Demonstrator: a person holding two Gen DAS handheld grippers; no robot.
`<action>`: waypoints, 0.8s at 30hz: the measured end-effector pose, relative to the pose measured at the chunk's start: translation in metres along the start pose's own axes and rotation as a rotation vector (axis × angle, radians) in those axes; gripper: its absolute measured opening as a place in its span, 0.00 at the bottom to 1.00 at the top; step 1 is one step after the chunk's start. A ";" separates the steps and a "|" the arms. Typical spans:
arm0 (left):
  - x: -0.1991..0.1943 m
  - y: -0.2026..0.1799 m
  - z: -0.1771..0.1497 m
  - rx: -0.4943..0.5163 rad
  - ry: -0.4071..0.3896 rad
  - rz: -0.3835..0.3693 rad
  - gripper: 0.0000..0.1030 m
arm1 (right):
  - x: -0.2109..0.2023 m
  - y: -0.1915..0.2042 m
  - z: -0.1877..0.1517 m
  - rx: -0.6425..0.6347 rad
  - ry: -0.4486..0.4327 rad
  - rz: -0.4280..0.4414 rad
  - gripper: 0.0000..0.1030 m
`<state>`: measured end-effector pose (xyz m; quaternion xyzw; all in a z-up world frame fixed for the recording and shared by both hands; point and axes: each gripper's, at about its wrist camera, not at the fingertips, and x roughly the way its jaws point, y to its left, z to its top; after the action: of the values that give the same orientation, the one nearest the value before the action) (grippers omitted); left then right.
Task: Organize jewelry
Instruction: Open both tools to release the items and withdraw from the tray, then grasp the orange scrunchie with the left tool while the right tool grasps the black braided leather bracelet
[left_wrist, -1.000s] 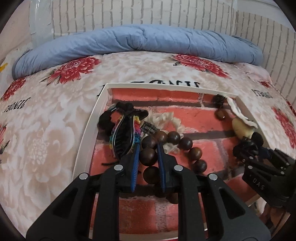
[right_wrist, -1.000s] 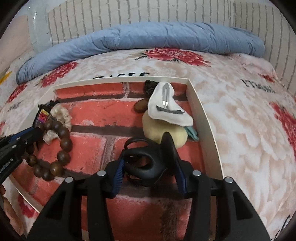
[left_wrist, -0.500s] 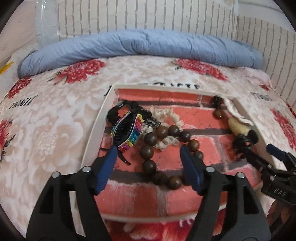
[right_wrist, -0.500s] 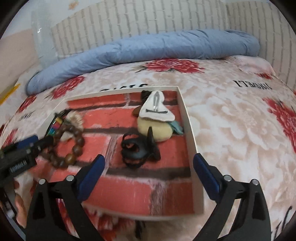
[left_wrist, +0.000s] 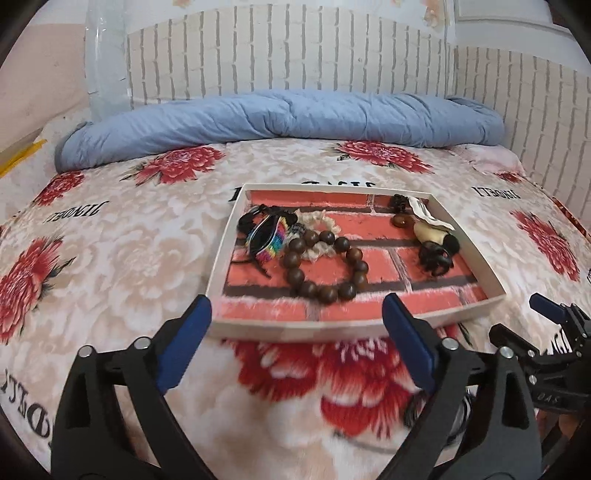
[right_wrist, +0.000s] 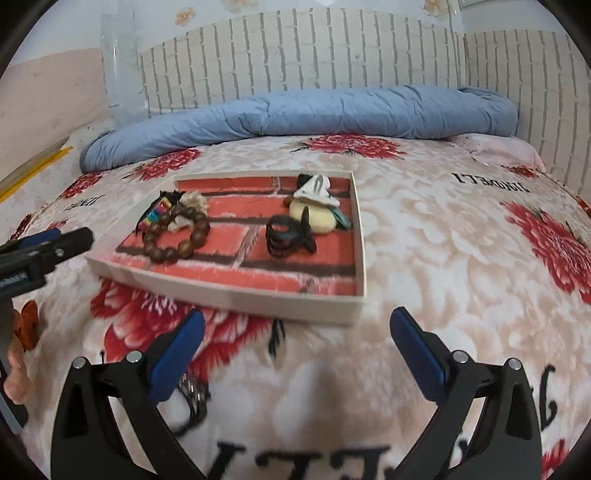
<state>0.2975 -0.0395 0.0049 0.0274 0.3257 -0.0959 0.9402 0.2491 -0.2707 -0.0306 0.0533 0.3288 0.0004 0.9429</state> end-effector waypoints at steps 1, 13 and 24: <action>-0.005 0.001 -0.003 0.000 0.001 0.000 0.89 | -0.002 -0.001 -0.002 0.005 -0.002 0.004 0.95; -0.032 0.032 -0.007 -0.033 0.021 0.060 0.92 | -0.004 0.023 0.000 -0.069 0.038 -0.006 0.95; -0.067 0.063 -0.029 -0.036 0.040 0.116 0.94 | -0.026 0.035 -0.005 -0.068 0.069 -0.039 0.95</action>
<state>0.2408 0.0361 0.0226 0.0314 0.3437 -0.0347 0.9379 0.2271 -0.2362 -0.0149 0.0148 0.3619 -0.0047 0.9321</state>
